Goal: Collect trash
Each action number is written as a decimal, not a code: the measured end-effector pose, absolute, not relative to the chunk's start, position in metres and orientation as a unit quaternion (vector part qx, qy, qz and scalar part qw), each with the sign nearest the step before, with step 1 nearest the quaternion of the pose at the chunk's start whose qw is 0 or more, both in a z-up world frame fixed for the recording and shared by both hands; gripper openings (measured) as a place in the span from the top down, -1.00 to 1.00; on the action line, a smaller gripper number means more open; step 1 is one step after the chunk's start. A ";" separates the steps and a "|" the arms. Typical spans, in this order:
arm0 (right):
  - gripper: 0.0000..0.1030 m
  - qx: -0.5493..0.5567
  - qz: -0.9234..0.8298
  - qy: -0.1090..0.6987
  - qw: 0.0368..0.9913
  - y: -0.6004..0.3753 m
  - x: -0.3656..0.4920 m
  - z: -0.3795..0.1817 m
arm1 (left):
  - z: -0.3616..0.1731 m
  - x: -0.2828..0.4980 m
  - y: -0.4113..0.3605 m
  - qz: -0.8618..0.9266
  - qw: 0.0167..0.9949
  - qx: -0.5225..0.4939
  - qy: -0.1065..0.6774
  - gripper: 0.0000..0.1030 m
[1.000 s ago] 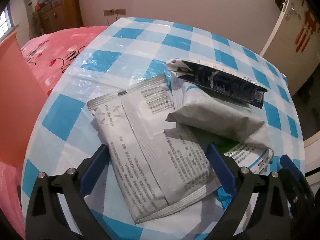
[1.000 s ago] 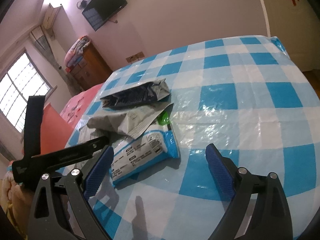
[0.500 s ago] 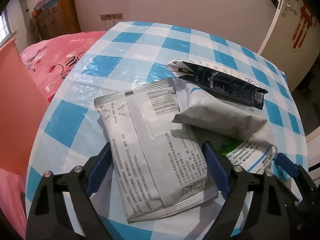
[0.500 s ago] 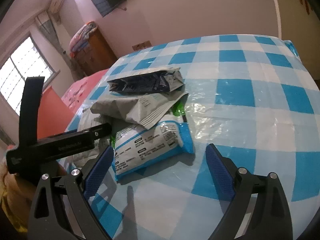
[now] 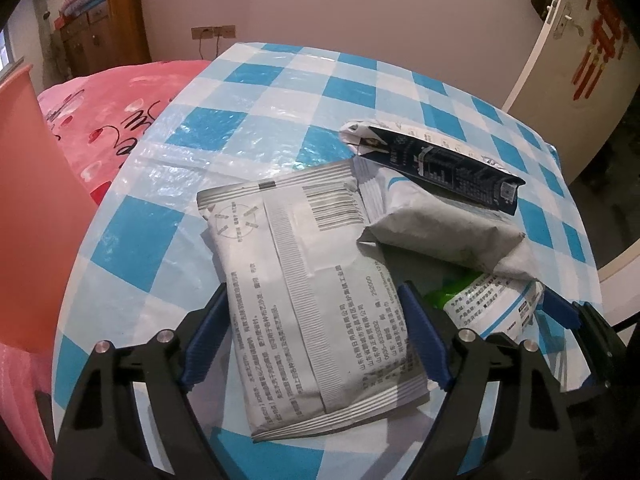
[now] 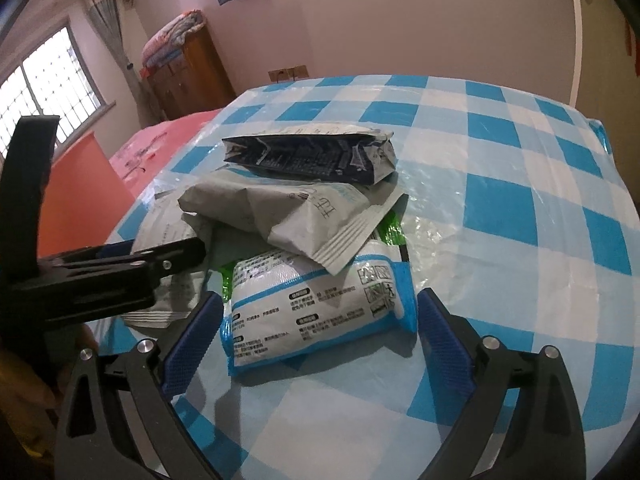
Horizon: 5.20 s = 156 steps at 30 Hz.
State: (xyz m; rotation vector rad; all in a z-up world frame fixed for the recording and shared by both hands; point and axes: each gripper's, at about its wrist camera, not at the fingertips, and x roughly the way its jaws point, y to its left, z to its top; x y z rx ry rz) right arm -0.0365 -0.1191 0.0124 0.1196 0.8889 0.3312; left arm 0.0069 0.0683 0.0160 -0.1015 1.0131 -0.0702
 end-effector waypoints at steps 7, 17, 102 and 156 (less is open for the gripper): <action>-0.92 0.018 0.144 0.437 0.888 -0.107 -0.033 0.010 | 0.016 0.003 0.076 -0.043 0.874 -0.055 0.481 -0.59; -0.90 -0.023 0.123 0.446 0.886 -0.096 -0.032 0.007 | 0.018 -0.004 0.088 -0.053 0.876 -0.066 0.476 -0.58; -0.42 0.082 0.235 0.380 0.891 -0.046 -0.084 0.128 | 0.149 -0.088 0.205 -0.085 0.939 -0.107 0.317 -0.56; -0.83 0.090 0.283 0.335 0.894 0.059 -0.052 0.149 | 0.151 -0.098 0.296 0.043 0.954 -0.105 0.278 -0.72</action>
